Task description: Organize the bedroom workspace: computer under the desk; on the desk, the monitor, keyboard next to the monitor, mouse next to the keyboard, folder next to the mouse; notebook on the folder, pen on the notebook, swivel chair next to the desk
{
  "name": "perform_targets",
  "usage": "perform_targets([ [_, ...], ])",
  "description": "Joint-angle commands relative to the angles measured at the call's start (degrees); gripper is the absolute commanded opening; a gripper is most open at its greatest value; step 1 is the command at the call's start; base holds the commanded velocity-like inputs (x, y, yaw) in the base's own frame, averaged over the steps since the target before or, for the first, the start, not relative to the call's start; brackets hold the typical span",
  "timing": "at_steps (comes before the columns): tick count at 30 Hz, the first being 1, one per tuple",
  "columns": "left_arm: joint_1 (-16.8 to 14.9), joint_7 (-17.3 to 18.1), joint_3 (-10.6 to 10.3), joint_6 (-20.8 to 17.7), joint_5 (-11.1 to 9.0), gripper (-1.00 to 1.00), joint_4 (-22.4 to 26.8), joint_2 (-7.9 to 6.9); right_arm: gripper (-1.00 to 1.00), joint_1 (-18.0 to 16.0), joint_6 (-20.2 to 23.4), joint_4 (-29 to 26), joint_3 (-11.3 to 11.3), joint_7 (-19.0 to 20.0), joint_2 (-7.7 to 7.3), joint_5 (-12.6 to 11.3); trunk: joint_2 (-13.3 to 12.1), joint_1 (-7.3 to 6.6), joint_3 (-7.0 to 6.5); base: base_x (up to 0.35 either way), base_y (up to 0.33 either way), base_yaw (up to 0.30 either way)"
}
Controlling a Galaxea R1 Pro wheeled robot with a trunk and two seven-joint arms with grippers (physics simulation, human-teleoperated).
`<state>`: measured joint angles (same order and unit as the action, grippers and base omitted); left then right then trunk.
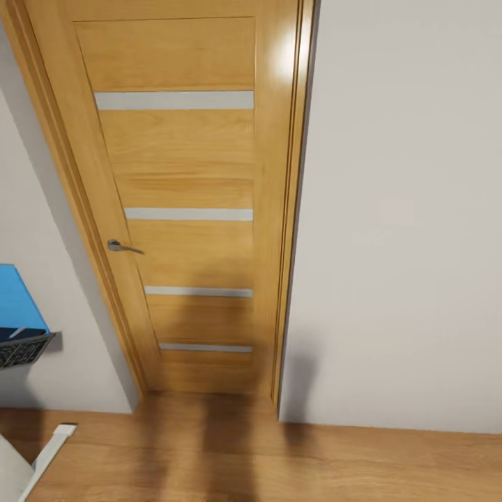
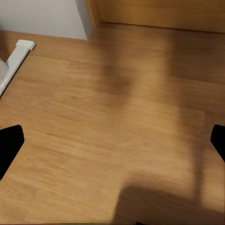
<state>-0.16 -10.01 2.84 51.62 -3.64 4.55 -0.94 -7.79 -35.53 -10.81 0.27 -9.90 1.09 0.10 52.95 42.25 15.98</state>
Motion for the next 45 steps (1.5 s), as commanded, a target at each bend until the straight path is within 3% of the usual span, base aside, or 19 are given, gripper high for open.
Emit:
perform_targets([
  [1, 0.0, 0.4, 0.2, 0.2, -0.3, 1.00, 0.0, 0.02, 1.00, 0.0, -0.1, 0.0, 0.1, -0.2, 0.04, 0.0, 0.0, 0.00, 0.08, -0.004, 0.000, 0.273],
  [21, 0.0, 0.4, 0.2, 0.2, -0.3, 1.00, 0.0, 0.06, 1.00, 0.0, -0.2, 0.0, 0.2, -0.2, 0.07, 0.2, 0.0, 0.00, 0.11, -0.001, 0.000, 0.280],
  [31, 0.0, 0.4, 0.2, 0.2, -0.2, 1.00, 0.0, 0.04, 1.00, 0.0, -0.2, 0.3, 1.9, -0.2, 0.06, 3.9, 0.0, 0.00, 0.11, 0.000, 0.000, 0.283],
  [45, 0.0, 0.4, 0.1, 0.1, -0.2, 1.00, 0.0, 0.06, 1.00, 0.0, -0.2, 0.6, 2.1, -0.2, 0.13, 4.6, 0.0, 0.00, 0.11, -0.172, 0.000, 0.284],
])
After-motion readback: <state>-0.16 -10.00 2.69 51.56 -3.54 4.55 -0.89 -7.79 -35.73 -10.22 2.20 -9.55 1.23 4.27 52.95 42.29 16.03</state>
